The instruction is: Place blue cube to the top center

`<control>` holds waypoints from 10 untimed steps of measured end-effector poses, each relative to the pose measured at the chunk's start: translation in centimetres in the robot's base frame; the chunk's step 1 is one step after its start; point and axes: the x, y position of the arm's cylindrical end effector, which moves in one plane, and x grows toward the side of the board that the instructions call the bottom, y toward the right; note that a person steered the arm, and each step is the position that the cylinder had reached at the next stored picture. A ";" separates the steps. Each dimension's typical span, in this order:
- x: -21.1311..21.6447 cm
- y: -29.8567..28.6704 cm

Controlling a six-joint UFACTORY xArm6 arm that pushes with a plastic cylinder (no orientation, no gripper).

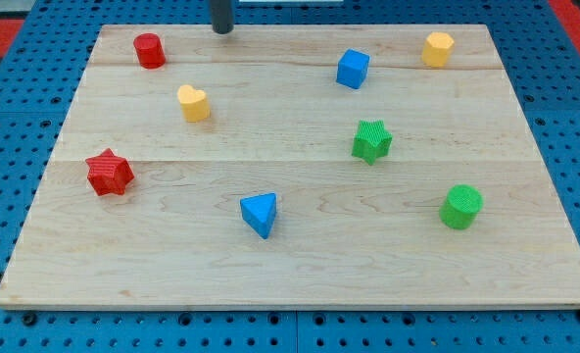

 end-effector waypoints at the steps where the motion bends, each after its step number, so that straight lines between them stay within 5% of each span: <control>1: 2.2 1.4; 6: 2.4 14.8; 10: 10.5 23.3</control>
